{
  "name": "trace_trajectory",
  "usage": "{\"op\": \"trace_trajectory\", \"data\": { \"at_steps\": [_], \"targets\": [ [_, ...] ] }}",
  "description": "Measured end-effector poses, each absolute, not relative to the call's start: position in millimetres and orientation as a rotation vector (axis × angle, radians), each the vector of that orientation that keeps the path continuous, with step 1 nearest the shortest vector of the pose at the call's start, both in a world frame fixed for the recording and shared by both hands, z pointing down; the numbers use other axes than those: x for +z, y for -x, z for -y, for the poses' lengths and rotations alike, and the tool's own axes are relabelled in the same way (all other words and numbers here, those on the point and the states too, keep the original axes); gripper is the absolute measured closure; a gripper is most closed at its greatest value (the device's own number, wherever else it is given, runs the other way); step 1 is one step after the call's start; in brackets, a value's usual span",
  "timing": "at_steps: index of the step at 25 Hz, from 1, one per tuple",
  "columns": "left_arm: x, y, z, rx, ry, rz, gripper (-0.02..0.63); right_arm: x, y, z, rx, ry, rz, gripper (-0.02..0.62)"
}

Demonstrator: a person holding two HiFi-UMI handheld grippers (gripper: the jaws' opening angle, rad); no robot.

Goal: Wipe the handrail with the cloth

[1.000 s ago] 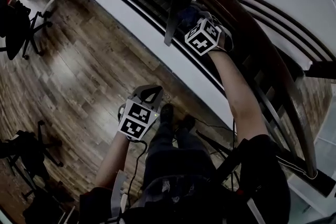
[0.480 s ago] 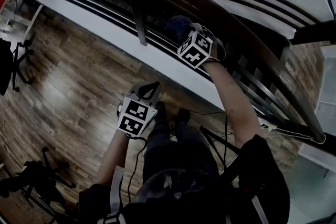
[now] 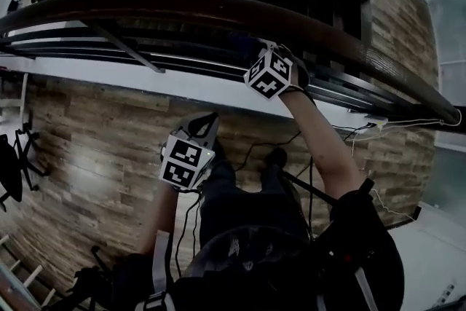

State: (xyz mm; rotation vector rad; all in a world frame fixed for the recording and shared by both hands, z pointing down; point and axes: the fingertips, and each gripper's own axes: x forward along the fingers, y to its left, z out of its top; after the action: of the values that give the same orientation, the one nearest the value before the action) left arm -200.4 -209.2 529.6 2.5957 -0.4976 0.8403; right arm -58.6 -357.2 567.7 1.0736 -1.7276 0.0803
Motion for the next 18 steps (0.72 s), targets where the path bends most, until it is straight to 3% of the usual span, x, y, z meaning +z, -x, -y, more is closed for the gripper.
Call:
{"op": "trace_trajectory", "data": {
  "at_steps": [7, 18],
  "targets": [
    [522, 96, 164, 0.927, -2.657, 0.364, 0.598, 566, -69, 281, 0.176, -1.228, 1.706, 0.551],
    [507, -119, 41, 1.126, -2.748, 0.142, 0.598, 564, -355, 101, 0.317, -1.522, 1.577, 0.551]
  ]
}}
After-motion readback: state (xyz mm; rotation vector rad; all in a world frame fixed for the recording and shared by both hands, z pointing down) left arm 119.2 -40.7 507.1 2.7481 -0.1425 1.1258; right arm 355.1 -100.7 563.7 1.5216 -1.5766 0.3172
